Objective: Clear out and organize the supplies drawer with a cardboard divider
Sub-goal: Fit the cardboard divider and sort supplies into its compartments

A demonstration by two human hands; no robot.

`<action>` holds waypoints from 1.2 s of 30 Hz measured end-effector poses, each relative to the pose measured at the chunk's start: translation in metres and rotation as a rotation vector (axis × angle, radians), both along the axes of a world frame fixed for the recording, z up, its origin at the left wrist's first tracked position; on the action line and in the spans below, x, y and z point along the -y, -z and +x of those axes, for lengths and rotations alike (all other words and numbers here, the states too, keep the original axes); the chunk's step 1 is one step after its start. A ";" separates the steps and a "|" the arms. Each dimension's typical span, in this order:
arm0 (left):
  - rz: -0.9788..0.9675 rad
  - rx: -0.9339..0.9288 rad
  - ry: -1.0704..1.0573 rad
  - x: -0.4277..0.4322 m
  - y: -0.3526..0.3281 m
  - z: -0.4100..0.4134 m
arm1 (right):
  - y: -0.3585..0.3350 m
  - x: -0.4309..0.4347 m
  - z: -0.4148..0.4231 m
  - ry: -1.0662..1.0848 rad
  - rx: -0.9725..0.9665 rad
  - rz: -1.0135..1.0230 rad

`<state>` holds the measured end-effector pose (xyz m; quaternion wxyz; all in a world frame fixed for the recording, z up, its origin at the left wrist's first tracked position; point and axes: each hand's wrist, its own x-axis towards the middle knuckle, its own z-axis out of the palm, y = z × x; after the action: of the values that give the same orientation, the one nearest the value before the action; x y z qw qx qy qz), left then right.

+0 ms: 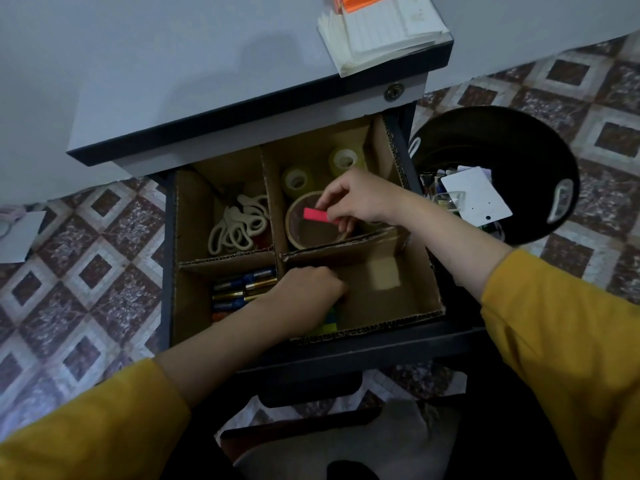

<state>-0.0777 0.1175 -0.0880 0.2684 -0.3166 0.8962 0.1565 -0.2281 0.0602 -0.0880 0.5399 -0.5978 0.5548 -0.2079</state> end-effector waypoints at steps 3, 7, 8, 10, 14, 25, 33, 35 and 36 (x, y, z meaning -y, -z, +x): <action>-0.005 -0.124 -0.001 -0.010 -0.011 0.015 | -0.006 -0.005 -0.011 0.080 0.010 0.019; 0.021 -0.438 -0.105 -0.014 -0.027 0.049 | -0.019 -0.016 -0.023 0.188 0.073 -0.003; 0.018 -0.506 -0.117 -0.015 -0.029 0.057 | -0.022 -0.020 -0.024 0.195 0.078 -0.004; -0.031 -0.612 -0.139 -0.016 -0.034 0.071 | -0.030 -0.030 -0.023 0.194 0.091 0.018; -0.162 -0.778 -0.364 -0.005 -0.034 0.085 | -0.047 -0.056 -0.025 0.172 0.103 0.060; -0.286 -0.643 -0.508 0.049 -0.013 0.066 | -0.015 -0.093 0.018 -0.032 -0.176 0.169; -0.300 -0.630 -0.486 0.062 0.007 0.071 | 0.019 -0.080 0.049 -0.085 -0.449 -0.088; -0.317 -0.629 -0.494 0.062 0.007 0.071 | 0.026 -0.076 0.053 -0.095 -0.434 -0.074; -0.324 -0.629 -0.491 0.062 0.007 0.070 | 0.029 -0.074 0.054 -0.106 -0.437 -0.074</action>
<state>-0.0076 0.0551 -0.0949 -0.1163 -0.4955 0.8454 0.1621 -0.1743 0.1337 -0.1169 0.3949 -0.6764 0.6184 -0.0649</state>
